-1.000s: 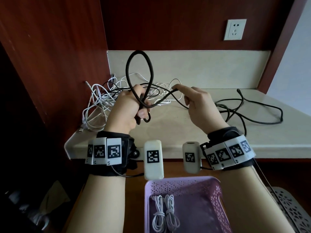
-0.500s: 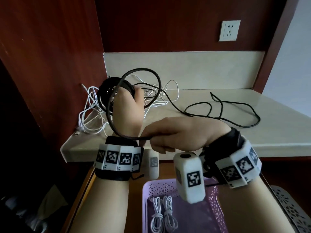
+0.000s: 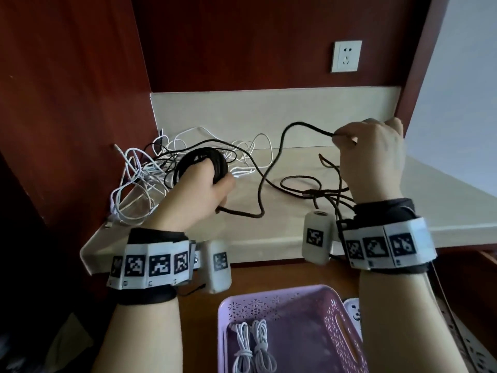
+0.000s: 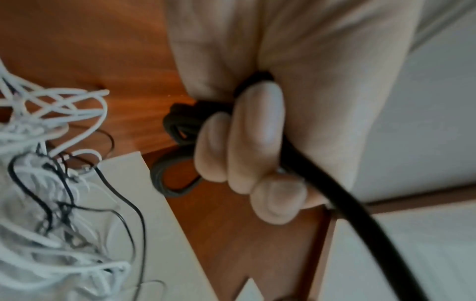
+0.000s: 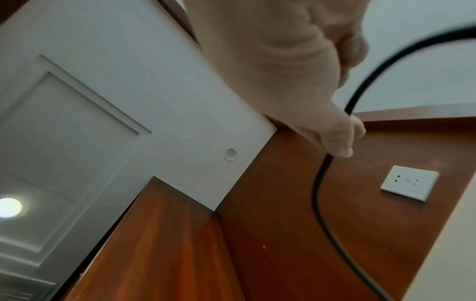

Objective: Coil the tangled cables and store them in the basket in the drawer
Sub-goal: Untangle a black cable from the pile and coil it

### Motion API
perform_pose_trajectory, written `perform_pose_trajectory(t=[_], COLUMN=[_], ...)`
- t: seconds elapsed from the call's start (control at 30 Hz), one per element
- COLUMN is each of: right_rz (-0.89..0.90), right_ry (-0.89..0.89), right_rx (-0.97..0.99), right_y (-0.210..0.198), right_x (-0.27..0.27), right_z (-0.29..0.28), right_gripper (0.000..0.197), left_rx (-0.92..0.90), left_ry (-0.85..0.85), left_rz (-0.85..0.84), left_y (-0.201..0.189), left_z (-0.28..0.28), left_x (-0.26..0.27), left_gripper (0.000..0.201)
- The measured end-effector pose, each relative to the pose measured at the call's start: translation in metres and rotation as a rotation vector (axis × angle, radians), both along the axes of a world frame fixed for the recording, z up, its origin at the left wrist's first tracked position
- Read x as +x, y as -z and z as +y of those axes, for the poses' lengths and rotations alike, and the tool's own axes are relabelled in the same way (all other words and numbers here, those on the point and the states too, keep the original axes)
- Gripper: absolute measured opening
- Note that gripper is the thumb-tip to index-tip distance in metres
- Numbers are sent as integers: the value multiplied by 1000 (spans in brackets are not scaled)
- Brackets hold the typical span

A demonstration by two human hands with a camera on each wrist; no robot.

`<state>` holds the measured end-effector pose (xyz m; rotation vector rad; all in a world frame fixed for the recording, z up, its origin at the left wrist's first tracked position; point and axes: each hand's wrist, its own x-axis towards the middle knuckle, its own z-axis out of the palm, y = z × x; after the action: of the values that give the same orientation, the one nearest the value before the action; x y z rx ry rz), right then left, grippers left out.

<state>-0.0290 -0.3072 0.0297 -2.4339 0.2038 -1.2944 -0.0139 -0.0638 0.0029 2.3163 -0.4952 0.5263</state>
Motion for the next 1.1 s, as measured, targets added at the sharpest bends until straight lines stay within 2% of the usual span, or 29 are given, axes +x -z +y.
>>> perform_pose_trajectory(t=[0.1, 0.17, 0.23, 0.3, 0.37, 0.4, 0.5, 0.57, 0.6, 0.67, 0.73, 0.83, 0.9, 0.97, 1.0, 1.1], right_rz=[40, 16, -20, -120, -218, -212, 19, 191, 283, 357, 338, 298, 223, 161, 197, 478], right_ry=[85, 116, 89, 14, -144, -260, -698, -1033, -1133, -1055, -790, -294, -41, 44, 56, -27], right_rx=[124, 173, 187, 147, 123, 117, 138, 414, 585, 734, 702, 346, 241, 232, 201, 78], right_y=[3, 3, 5, 8, 14, 18, 35, 38, 37, 32, 27, 20, 19, 18, 17, 23], right_x=[5, 5, 6, 9, 16, 22, 32, 28, 26, 23, 28, 26, 18, 15, 15, 16], right_z=[-4, -5, -2, 4, 16, 24, 53, 70, 74, 72, 53, 10, -12, -19, -19, -10], right_gripper=[25, 27, 30, 29, 22, 19, 16, 14, 13, 12, 13, 23, 27, 30, 33, 48], left_rx=[-220, -409, -591, -732, -847, -909, -1131, -1248, -1301, -1403, -1459, -1446, -1390, -1256, -1166, -1013], left_ry=[200, 321, 406, 475, 530, 545, 503, 455, 424, 345, 261, 177, 136, 86, 53, -2], left_rz=[115, 132, 128, 153, 209, 233, 261, 240, 208, 133, 82, 81, 108, 161, 197, 250], left_y=[-9, -15, -18, -19, -19, -20, -23, -26, -26, -26, -25, -24, -24, -23, -22, -19], left_z=[4, 6, 7, 4, -2, -5, -13, -12, -9, -1, 7, 12, 9, 5, 3, 0], left_x=[-12, -20, -24, -23, -22, -22, -18, -14, -12, -10, -9, -5, -3, -4, -5, -5], left_gripper=[39, 37, 24, 19, 18, 21, 31, 33, 34, 44, 51, 33, 31, 31, 32, 32])
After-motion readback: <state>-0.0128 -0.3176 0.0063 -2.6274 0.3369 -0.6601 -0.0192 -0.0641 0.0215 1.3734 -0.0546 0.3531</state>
